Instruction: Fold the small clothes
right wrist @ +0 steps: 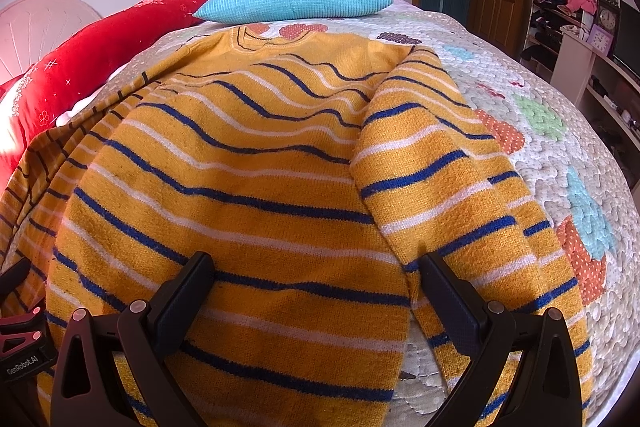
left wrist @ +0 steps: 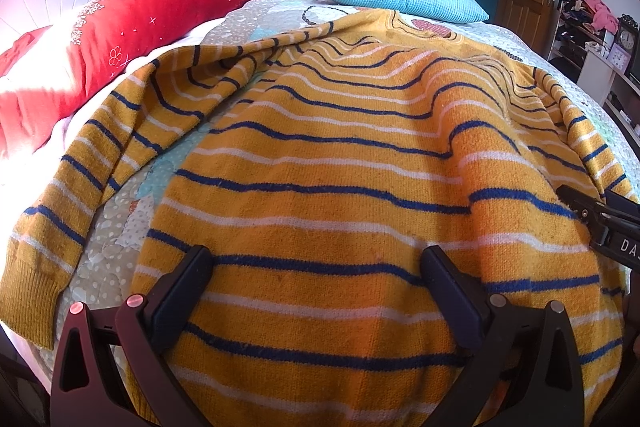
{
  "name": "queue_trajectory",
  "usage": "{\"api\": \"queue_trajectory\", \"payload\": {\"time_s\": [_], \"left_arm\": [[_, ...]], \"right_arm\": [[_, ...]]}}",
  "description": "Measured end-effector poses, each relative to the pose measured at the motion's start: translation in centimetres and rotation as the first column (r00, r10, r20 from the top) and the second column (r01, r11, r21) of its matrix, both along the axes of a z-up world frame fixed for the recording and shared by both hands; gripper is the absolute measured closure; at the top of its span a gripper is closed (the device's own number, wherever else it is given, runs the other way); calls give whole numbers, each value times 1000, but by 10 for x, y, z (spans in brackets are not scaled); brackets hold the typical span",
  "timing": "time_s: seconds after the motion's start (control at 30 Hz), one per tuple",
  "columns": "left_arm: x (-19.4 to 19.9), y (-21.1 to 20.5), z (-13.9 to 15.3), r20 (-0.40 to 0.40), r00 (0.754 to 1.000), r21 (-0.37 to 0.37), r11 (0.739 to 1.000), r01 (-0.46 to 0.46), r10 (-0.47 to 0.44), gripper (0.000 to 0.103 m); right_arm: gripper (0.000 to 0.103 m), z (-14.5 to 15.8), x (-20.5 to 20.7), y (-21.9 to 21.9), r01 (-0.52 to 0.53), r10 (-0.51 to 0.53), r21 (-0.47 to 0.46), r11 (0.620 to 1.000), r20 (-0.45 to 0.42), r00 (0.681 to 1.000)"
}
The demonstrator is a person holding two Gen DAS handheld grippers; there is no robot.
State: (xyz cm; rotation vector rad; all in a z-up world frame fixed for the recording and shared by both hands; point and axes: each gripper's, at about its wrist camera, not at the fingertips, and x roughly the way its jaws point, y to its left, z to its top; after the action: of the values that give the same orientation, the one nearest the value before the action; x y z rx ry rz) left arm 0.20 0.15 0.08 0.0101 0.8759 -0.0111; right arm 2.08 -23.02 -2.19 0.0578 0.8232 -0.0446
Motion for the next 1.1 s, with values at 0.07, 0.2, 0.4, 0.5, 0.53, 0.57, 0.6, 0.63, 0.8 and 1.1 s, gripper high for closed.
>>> {"api": "queue_trajectory", "payload": {"time_s": [0.07, 0.2, 0.4, 0.5, 0.53, 0.57, 0.6, 0.63, 0.8, 1.1], "left_arm": [[11, 0, 3, -21, 1000, 1, 1000, 9, -9, 0], [21, -2, 8, -89, 994, 21, 998, 58, -56, 0], [3, 17, 48, -27, 992, -56, 991, 124, -125, 0], [5, 25, 68, 34, 988, 12, 989, 150, -150, 0], [12, 29, 73, 47, 986, 43, 987, 157, -158, 0], [20, 31, 77, 46, 986, 72, 985, 159, -162, 0], [33, 35, 79, 43, 986, 102, 982, 157, -163, 0], [47, 36, 81, 27, 986, 139, 978, 158, -164, 0], [126, 54, 68, 2, 986, 155, 974, 165, -167, 6], [239, 81, 24, -167, 982, 85, 991, 100, -84, 92]], "right_arm": [[0, 0, 1, -1, -6, 6, 7, 1000, -7, 1000], [0, -1, -2, -4, -14, 14, 32, 999, 11, 1000], [0, -1, -4, -2, -11, 10, 35, 999, 30, 1000], [0, -1, -5, 1, -7, 6, 16, 1000, 32, 999], [0, -1, -5, 1, -6, 5, 15, 1000, 35, 999], [0, -1, -5, 0, -5, 5, 16, 1000, 37, 999], [0, -1, -6, 0, -5, 5, 16, 1000, 39, 999], [0, -1, -6, 0, -5, 4, 17, 1000, 40, 999], [0, -1, -6, 0, -4, 3, 13, 1000, 44, 999], [0, 0, -6, 0, -3, 2, 7, 1000, 42, 999]]}}
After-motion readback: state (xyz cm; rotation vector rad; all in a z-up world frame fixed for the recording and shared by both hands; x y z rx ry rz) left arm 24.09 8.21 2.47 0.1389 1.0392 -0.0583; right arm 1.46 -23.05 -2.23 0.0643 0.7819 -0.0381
